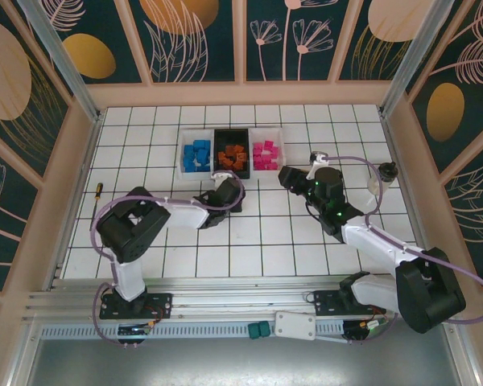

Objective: Sort the legos into containers by color
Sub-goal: Pick up the lego from the center of the table, then place the lego in the container.

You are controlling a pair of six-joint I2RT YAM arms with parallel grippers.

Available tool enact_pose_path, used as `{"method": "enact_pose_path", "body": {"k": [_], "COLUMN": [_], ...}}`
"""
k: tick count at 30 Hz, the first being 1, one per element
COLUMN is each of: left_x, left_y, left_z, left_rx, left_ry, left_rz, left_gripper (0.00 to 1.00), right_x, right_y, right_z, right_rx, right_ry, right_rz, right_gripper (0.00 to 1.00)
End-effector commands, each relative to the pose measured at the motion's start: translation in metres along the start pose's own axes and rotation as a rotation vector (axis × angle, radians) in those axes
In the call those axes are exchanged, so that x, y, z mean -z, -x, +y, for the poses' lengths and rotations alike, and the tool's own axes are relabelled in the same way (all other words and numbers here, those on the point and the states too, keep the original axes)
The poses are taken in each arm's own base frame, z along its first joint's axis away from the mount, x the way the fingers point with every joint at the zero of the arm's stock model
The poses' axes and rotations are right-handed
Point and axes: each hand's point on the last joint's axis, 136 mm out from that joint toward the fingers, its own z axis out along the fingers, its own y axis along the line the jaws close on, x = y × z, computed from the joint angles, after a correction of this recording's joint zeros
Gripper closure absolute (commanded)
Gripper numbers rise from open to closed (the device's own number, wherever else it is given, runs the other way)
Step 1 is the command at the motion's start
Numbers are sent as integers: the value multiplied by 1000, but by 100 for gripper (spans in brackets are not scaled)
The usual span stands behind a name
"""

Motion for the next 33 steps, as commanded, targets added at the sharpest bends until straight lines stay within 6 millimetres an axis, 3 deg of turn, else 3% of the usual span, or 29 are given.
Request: {"method": "enact_pose_path", "body": {"k": [1, 5, 8, 12, 15, 20, 26, 28, 33], "left_x": [30, 56, 55, 34, 11, -25, -46, -50, -47], "left_y": [13, 49, 88, 133, 154, 168, 182, 185, 193], "left_z": [-23, -42, -48, -43, -36, -28, -21, -22, -25], "left_rx": [51, 39, 38, 48, 46, 10, 21, 21, 26], "left_ry": [-128, -188, -182, -145, -98, -13, 28, 34, 17], "left_rz": [-8, -73, -114, -151, -156, -140, -148, -147, -159], "left_gripper": [74, 73, 73, 73, 73, 72, 68, 63, 34], "right_x": [2, -1, -4, -4, -3, -4, -2, -1, 5], "right_y": [4, -3, -7, -8, -10, -13, -11, -10, -2], "right_z": [-5, -6, -7, -7, -7, -8, -5, -3, 1], "right_rx": [3, -11, -17, -21, -23, -24, -23, -21, -11], "right_ry": [-10, -1, 1, 3, 3, -1, 10, 13, 21], "right_rz": [-30, -14, 2, 7, 14, 26, 24, 20, -7], "right_gripper": [36, 36, 36, 35, 35, 35, 35, 35, 35]}}
